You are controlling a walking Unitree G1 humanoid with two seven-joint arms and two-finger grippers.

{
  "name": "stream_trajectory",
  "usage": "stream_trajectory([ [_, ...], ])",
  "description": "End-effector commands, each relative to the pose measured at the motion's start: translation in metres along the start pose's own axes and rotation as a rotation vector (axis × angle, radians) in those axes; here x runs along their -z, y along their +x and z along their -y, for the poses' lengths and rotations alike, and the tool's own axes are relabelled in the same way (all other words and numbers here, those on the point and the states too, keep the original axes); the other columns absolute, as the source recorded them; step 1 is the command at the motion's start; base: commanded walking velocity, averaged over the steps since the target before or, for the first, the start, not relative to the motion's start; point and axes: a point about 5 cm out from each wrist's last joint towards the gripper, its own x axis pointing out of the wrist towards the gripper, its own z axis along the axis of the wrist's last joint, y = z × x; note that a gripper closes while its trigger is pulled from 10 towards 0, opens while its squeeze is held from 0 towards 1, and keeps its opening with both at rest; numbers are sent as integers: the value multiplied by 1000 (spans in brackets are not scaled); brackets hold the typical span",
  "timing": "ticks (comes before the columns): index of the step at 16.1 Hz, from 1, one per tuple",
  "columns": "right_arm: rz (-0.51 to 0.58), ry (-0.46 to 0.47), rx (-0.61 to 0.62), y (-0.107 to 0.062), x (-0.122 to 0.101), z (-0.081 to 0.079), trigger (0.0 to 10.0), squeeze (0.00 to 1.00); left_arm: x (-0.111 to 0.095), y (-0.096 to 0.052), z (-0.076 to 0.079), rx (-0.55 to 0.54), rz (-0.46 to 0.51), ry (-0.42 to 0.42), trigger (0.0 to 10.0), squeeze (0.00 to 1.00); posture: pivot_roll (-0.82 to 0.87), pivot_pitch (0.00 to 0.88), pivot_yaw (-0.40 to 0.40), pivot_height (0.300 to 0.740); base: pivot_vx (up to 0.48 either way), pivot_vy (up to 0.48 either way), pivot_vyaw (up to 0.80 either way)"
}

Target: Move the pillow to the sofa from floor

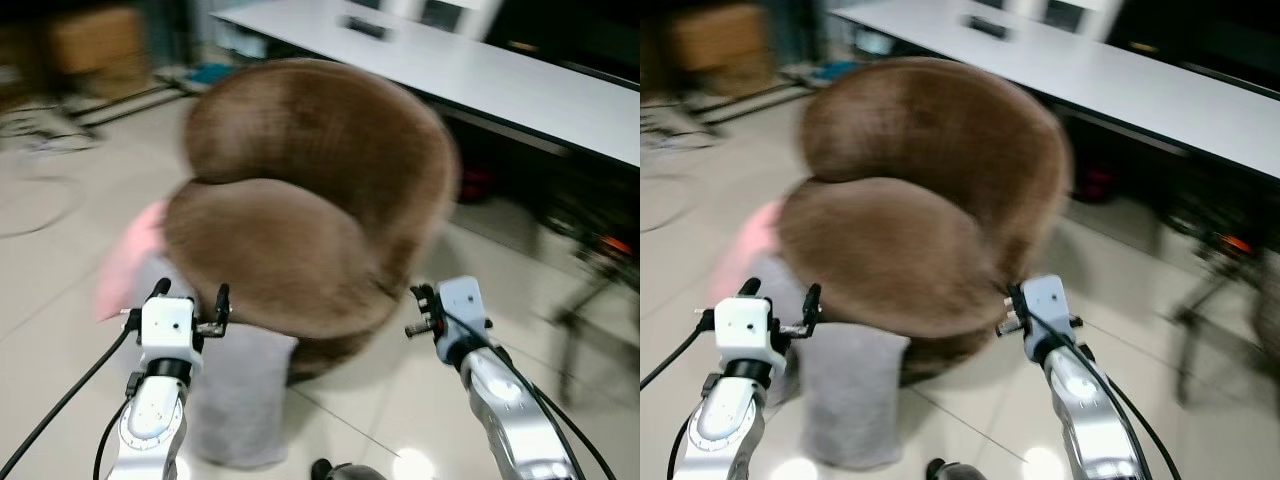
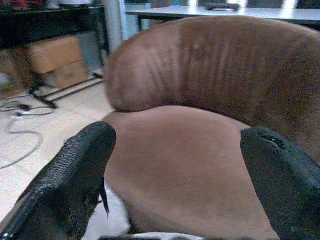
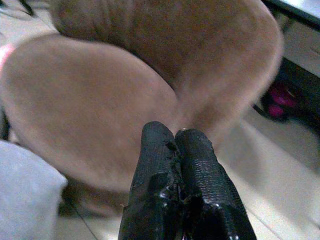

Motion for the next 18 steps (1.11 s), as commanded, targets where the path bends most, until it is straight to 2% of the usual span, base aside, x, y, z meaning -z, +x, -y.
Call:
stream_trajectory([
  [1,-12,-9,0,-3,-1,7,10000,0,-1,-4,7,20,3,10,10000,0,30,0,-123,740,0,0,-800],
  [4,-42,-17,30,-6,7,20,10000,0,1,-3,16,74,-8,57,10000,0,28,0,-78,740,0,0,-800],
  [5,-45,9,89,-8,9,32,10000,0,-2,-1,20,118,-3,67,10000,0,54,0,-37,740,0,0,-800],
  [8,-37,31,119,-11,11,30,10000,0,-11,-2,16,148,10,62,10000,0,42,0,22,740,0,0,-800],
  [10,-15,33,116,-14,7,25,10000,0,-10,3,22,188,6,48,10000,0,14,0,51,740,0,0,-800],
  [12,-2,57,106,-12,5,14,10000,0,-10,8,11,165,7,50,10000,0,31,0,40,740,0,0,-800],
  [15,12,91,64,-4,0,-10,10000,0,-21,16,-20,80,14,54,10000,0,75,0,57,740,0,0,-800],
  [16,33,108,53,0,-7,-18,10000,0,-28,18,-30,64,29,31,10000,0,68,0,71,740,0,0,-800],
  [18,48,118,47,7,-16,-25,10000,0,-29,21,-40,46,26,34,10000,0,66,0,66,740,0,0,-800],
])
